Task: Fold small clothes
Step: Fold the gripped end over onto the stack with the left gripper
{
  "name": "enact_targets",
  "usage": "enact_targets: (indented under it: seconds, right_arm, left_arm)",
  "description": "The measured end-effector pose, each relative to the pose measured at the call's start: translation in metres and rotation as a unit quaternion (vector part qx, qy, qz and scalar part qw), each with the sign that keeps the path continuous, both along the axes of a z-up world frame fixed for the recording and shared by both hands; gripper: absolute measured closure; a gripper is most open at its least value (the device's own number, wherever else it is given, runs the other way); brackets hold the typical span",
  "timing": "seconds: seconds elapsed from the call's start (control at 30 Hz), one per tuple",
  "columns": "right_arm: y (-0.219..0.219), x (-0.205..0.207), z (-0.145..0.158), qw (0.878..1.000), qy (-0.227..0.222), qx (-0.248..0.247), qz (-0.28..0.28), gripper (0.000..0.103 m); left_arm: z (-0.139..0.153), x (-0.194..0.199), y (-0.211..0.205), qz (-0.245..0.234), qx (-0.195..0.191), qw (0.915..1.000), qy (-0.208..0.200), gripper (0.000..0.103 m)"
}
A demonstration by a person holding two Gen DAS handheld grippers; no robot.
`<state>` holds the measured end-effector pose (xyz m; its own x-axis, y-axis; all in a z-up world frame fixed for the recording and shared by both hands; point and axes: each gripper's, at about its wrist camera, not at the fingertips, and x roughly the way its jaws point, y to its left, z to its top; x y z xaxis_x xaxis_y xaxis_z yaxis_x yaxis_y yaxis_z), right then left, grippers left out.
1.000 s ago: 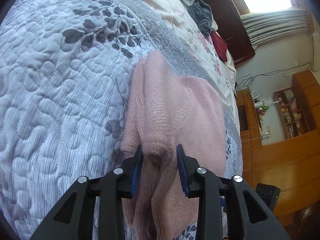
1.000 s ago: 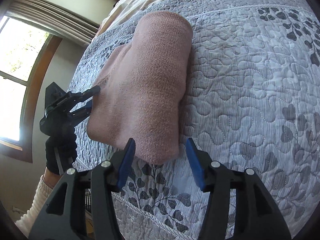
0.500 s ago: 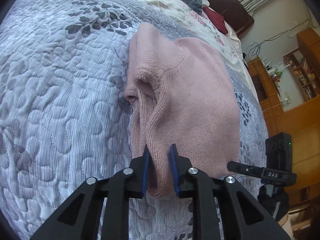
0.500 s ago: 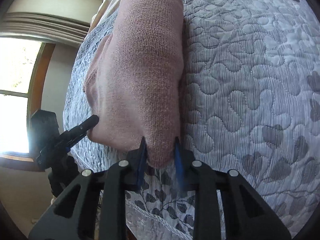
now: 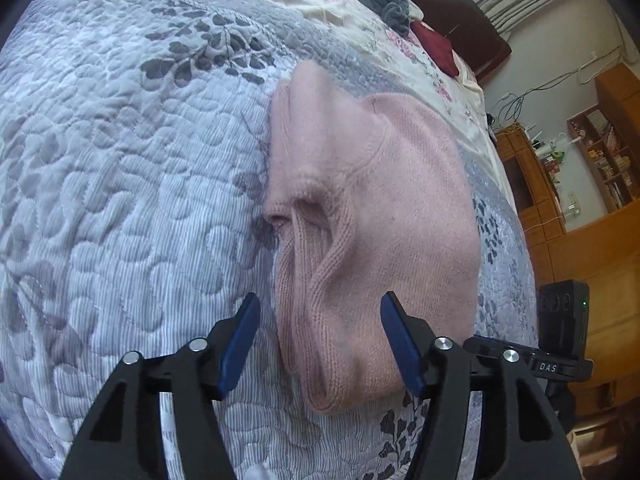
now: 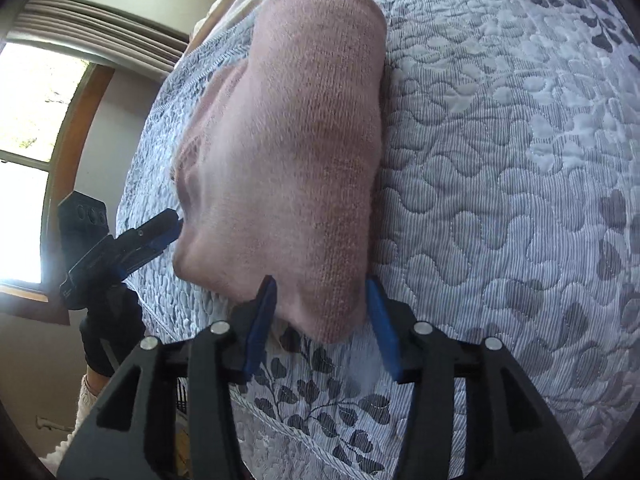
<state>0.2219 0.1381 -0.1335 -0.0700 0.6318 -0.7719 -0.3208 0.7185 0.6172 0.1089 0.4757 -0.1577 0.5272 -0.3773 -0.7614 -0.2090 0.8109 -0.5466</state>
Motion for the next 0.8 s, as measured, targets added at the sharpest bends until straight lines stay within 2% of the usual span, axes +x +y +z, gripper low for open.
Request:
enact_targets:
  seconds: [0.13, 0.3, 0.53, 0.67, 0.7, 0.73, 0.8]
  right_arm:
    - [-0.001, 0.022, 0.009, 1.000, -0.005, 0.022, -0.009, 0.048]
    - [0.006, 0.052, 0.011, 0.999, -0.006, 0.038, -0.007, 0.037]
    - [0.023, 0.085, -0.009, 0.999, 0.010, 0.051, -0.012, 0.031]
    - [0.036, 0.099, -0.028, 0.996, 0.039, 0.072, -0.025, 0.012]
    - [0.039, 0.102, -0.034, 0.995, 0.047, 0.078, -0.028, 0.011]
    - [0.042, 0.103, -0.040, 0.994, 0.058, 0.088, -0.031, 0.011]
    - [0.049, 0.106, -0.050, 0.989, 0.083, 0.112, -0.042, 0.013]
  left_arm:
    - [-0.008, 0.024, 0.009, 0.007, -0.027, 0.9996, 0.010, 0.033]
    - [-0.026, 0.048, 0.020, 0.013, -0.064, 0.9977, 0.018, 0.032]
    - [-0.043, 0.077, 0.019, -0.003, -0.124, 0.9921, 0.017, 0.027]
    - [-0.045, 0.089, 0.009, -0.025, -0.130, 0.9912, 0.005, 0.027]
    - [-0.045, 0.091, 0.005, -0.030, -0.128, 0.9913, 0.003, 0.027]
    - [-0.045, 0.093, 0.000, -0.034, -0.121, 0.9920, 0.004, 0.028]
    - [-0.046, 0.092, -0.003, -0.036, -0.120, 0.9921, 0.005, 0.041]
